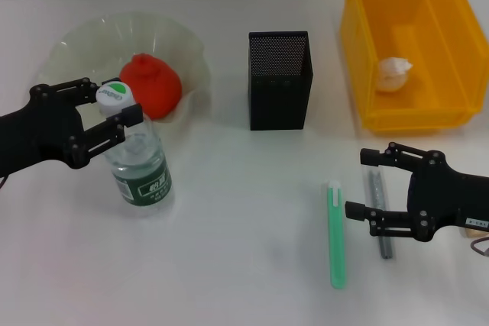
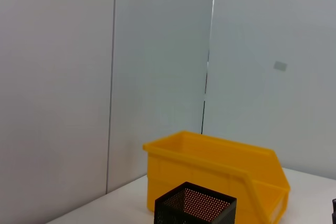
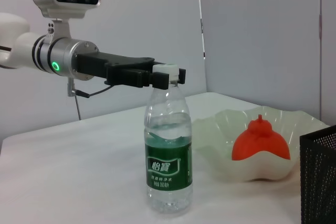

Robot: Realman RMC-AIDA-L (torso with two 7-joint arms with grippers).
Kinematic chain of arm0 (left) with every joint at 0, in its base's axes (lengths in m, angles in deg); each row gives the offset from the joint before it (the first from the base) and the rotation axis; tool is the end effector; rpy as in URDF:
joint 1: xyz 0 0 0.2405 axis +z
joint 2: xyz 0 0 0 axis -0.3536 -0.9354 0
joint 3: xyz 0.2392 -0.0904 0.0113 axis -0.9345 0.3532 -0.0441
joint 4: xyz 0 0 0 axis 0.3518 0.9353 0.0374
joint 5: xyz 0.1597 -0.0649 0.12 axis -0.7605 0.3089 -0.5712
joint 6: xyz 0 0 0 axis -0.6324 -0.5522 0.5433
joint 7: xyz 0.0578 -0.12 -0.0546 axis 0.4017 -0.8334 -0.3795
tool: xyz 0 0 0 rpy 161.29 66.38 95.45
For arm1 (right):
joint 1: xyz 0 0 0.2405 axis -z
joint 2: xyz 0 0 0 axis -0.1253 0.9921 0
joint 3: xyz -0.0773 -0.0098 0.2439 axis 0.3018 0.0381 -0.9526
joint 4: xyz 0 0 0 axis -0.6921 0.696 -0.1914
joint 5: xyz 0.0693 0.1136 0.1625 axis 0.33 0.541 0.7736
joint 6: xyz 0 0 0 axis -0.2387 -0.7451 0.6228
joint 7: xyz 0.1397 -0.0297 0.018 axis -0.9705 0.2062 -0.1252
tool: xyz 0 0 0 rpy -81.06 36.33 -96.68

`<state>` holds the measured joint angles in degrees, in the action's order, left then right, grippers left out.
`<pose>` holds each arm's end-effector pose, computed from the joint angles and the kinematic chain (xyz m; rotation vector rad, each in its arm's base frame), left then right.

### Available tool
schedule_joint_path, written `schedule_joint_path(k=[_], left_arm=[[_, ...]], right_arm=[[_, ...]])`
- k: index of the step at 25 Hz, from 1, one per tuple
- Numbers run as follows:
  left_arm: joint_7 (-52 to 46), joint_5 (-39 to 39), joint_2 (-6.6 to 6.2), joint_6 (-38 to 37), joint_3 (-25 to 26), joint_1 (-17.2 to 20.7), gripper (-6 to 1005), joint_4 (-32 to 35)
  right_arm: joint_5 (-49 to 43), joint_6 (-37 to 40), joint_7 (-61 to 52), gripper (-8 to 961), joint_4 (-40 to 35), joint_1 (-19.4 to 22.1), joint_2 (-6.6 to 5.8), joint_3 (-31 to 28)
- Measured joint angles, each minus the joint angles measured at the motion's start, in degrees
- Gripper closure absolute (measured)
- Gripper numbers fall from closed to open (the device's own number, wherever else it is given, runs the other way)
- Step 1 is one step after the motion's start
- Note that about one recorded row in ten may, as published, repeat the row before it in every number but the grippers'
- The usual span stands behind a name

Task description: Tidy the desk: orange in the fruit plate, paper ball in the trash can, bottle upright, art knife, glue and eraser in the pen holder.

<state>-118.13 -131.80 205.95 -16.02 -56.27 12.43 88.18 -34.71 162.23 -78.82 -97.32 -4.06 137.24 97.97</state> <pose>-0.2810 0.2767 0.0398 -2.4934 -0.4351 -0.8016 0.2919 0.2539 -0.0088 -2.7026 0.3791 0.7443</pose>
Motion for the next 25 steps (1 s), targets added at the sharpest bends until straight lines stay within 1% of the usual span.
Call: schedule_joint_path(k=[6, 9, 11, 13, 14, 16, 18, 19, 20, 21, 22, 23, 25], left_arm=[[0.5, 1.5, 0.04, -1.2, 0.5, -0.3, 536, 0.0], [0.7, 2.6, -0.07, -2.0, 1.9, -0.1, 409, 1.3], [0.4, 2.7, -0.05, -3.1, 5.3, 0.3, 325, 3.0], [0.2, 3.2, 0.02, -4.8, 9.0, 0.8, 271, 4.3], [0.4, 3.6, 0.06, -6.1, 11.0, 1.1, 244, 4.7], [0.9, 4.3, 0.08, -9.5, 14.5, 1.5, 245, 5.0], [1.2, 4.5, 0.06, -12.9, 16.5, 1.7, 246, 4.9], [1.5, 4.5, 0.05, -15.4, 17.4, 1.9, 246, 4.8], [2.5, 4.5, 0.05, -18.3, 17.8, 2.2, 247, 4.3], [3.7, 4.1, 0.07, -20.6, 17.5, 2.4, 247, 3.9], [4.9, 3.8, 0.04, -22.3, 17.0, 2.5, 248, 3.4], [7.0, 2.6, 0.09, -24.0, 15.5, 2.6, 248, 2.6], [11.8, -0.3, 0.09, -25.5, 11.1, 2.7, 249, 0.5]], right_arm=[[0.0, 0.0, -0.6, 114, -0.4, 0.0, -0.02, 0.0], [0.0, 0.1, -1.1, 114, -1.1, 0.1, -0.05, 0.0], [0.0, 0.1, -2.1, 114, -2.5, 0.4, 0.01, 0.0], [0.0, 0.5, -3.8, 114, -4.4, 0.7, 0.02, 0.0], [0.0, 0.7, -6.3, 114, -6.8, 0.8, 0.00, -0.1], [0.0, 0.8, -8.0, 114, -8.2, 1.0, 0.00, -0.1], [-0.5, 0.9, -11.9, 114, -11.8, 1.3, 0.00, -0.1], [-1.8, 1.2, -18.1, 115, -16.7, 1.6, 0.03, 0.0], [-1.8, 1.2, -18.1, 115, -16.7, 1.6, 0.03, 0.0], [-2.8, 1.3, -22.4, 115, -19.7, 1.7, 0.04, 0.0], [-4.1, 1.4, -27.6, 115, -23.3, 1.7, 0.05, 0.1], [-6.0, 1.7, -32.9, 115, -27.4, 1.5, 0.04, 0.5], [-12.0, 2.4, -45.0, 115, -35.7, 0.4, 0.00, 2.1]])
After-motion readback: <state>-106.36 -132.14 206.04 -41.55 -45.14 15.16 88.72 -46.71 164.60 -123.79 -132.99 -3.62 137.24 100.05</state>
